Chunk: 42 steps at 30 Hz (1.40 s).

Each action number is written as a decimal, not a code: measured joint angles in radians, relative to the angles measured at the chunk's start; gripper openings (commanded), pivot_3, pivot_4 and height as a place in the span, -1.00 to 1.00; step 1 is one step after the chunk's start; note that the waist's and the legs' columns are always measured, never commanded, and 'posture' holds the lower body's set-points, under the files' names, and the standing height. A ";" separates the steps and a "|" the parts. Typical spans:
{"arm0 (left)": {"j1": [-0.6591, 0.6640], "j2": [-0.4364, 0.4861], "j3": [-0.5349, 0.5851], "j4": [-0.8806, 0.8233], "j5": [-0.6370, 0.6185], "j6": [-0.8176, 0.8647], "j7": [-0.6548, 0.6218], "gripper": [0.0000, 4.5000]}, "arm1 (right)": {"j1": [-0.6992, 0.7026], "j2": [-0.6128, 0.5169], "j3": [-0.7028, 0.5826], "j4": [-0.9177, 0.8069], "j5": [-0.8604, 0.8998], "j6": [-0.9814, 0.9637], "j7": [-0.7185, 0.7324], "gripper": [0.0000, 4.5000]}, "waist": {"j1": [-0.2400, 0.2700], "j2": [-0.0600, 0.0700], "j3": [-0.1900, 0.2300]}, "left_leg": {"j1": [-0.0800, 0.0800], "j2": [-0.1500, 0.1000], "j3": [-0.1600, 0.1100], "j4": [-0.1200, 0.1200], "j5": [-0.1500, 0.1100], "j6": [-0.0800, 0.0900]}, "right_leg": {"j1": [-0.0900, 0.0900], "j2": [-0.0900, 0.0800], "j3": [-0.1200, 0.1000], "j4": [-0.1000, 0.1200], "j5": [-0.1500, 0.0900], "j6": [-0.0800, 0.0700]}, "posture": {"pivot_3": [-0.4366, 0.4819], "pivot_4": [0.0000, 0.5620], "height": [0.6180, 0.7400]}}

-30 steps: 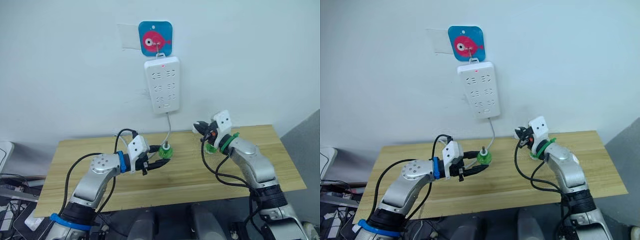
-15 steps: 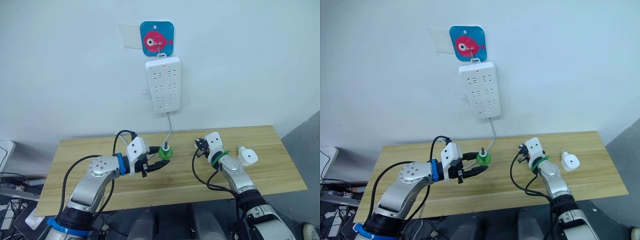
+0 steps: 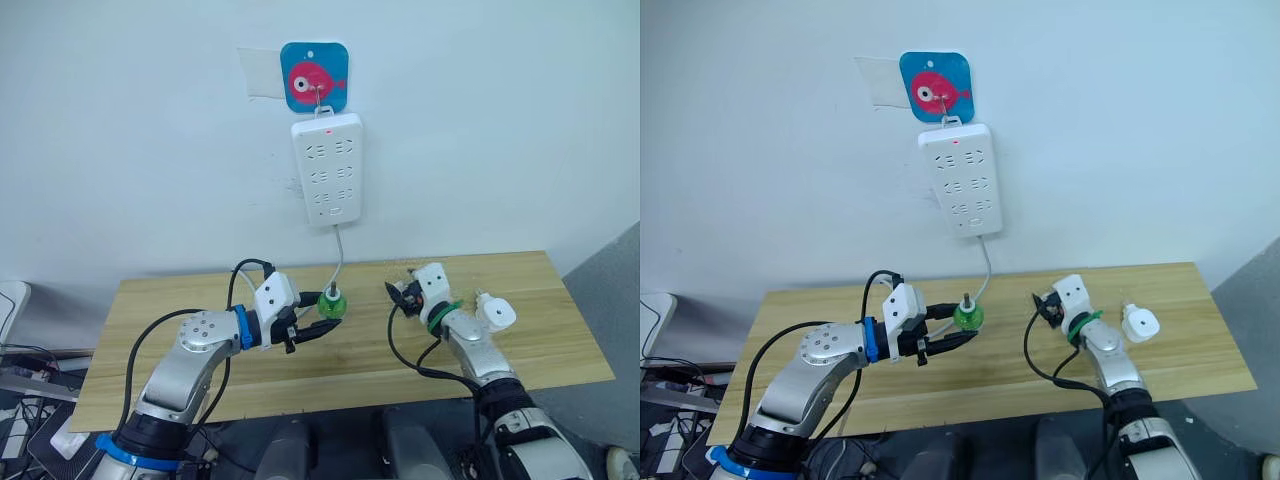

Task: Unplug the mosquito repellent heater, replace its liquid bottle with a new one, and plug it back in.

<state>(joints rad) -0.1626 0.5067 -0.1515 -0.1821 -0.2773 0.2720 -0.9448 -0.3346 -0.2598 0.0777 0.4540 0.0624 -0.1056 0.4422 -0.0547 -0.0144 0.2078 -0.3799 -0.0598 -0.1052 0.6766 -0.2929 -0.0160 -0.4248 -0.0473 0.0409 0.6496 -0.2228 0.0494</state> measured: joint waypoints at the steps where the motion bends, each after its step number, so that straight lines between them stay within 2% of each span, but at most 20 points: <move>1: 0.000 0.000 0.000 0.000 0.000 0.000 -0.001 -0.03 | 0.021 -0.017 -0.003 -0.064 0.020 0.030 0.029 0.99 | 0.000 0.000 0.000 | 0.000 0.000 0.000 0.000 0.000 0.000 | 0.000 0.000 0.000 0.000 0.000 0.000 | -0.16 -0.37 1.00; 5: -0.001 0.001 0.001 0.003 -0.001 -0.001 -0.006 -0.03 | 0.102 -0.097 0.012 -0.366 0.164 0.226 0.205 0.99 | 0.000 0.000 0.000 | 0.000 0.000 0.000 0.000 0.000 0.001 | 0.001 0.000 0.000 0.000 0.000 0.000 | -0.20 -0.37 1.00; 6: -0.002 0.001 0.001 0.004 -0.001 -0.001 -0.008 -0.03 | 0.112 -0.125 0.021 -0.432 0.200 0.275 0.248 0.79 | -0.001 0.000 0.000 | 0.000 0.001 0.000 0.000 0.000 0.001 | 0.001 0.000 0.000 0.000 0.000 0.000 | -0.20 -0.37 1.00; 7: -0.005 0.001 0.001 0.007 -0.002 -0.002 -0.010 -0.03 | 0.116 -0.145 0.023 -0.483 0.236 0.322 0.283 0.69 | -0.001 0.000 0.000 | 0.000 0.001 0.000 0.000 0.000 0.001 | 0.001 0.000 0.000 0.000 0.000 0.000 | -0.20 -0.37 1.00; 10: -0.029 0.001 0.001 0.027 -0.016 -0.001 -0.026 -0.03 | 0.117 -0.215 0.028 -0.637 0.361 0.502 0.380 0.24 | 0.001 0.000 0.000 | 0.000 0.000 -0.001 0.000 0.000 0.001 | 0.002 0.000 -0.001 -0.001 0.000 0.000 | -0.21 -0.37 1.00; 14: -0.063 0.000 0.001 0.028 -0.037 -0.002 -0.053 -0.03 | 0.075 -0.234 0.045 -0.750 0.499 0.700 0.425 0.24 | 0.000 0.000 0.000 | 0.000 0.000 -0.001 0.000 0.000 0.001 | 0.002 0.000 -0.001 -0.001 0.000 0.000 | -0.21 -0.37 1.00; 19: -0.073 -0.001 0.000 0.028 -0.039 -0.006 -0.072 -0.03 | -0.002 -0.163 0.074 -0.772 0.531 0.778 0.390 0.24 | 0.000 0.000 0.000 | 0.000 0.000 -0.002 0.000 0.000 0.001 | 0.001 0.000 -0.002 -0.002 0.000 0.000 | -0.19 -0.35 1.00; 31: -0.078 0.000 0.000 0.021 -0.059 0.014 -0.075 -0.03 | -0.037 -0.090 0.131 -0.738 0.503 0.775 0.362 0.24 | 0.004 0.000 0.000 | 0.000 0.000 -0.002 0.000 0.000 0.001 | 0.001 -0.001 -0.002 -0.001 0.000 0.000 | -0.16 -0.34 1.00; 37: -0.077 0.000 0.000 0.021 -0.059 0.027 -0.074 -0.03 | -0.038 -0.096 0.144 -0.720 0.450 0.724 0.367 -0.62 | 0.005 0.000 0.000 | 0.000 0.000 -0.002 0.000 0.000 0.001 | 0.001 -0.001 -0.002 -0.001 0.000 0.000 | -0.16 -0.35 1.00; 42: -0.077 -0.002 -0.001 0.021 -0.059 0.028 -0.071 -0.03 | -0.035 -0.102 0.149 -0.720 0.428 0.694 0.382 -0.62 | 0.005 0.000 0.000 | 0.000 0.000 -0.002 0.000 0.000 0.000 | 0.001 -0.001 -0.002 -0.001 0.000 0.000 | -0.16 -0.37 1.00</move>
<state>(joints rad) -0.2396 0.5042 -0.1523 -0.1608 -0.3365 0.2999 -1.0159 -0.3692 -0.3622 0.2270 -0.2655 0.4906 0.5887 0.8244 -0.0497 -0.0144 0.2077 -0.3801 -0.0599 -0.1069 0.6771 -0.2932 -0.0155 -0.4238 -0.0486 0.0391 0.6484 -0.2228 0.0495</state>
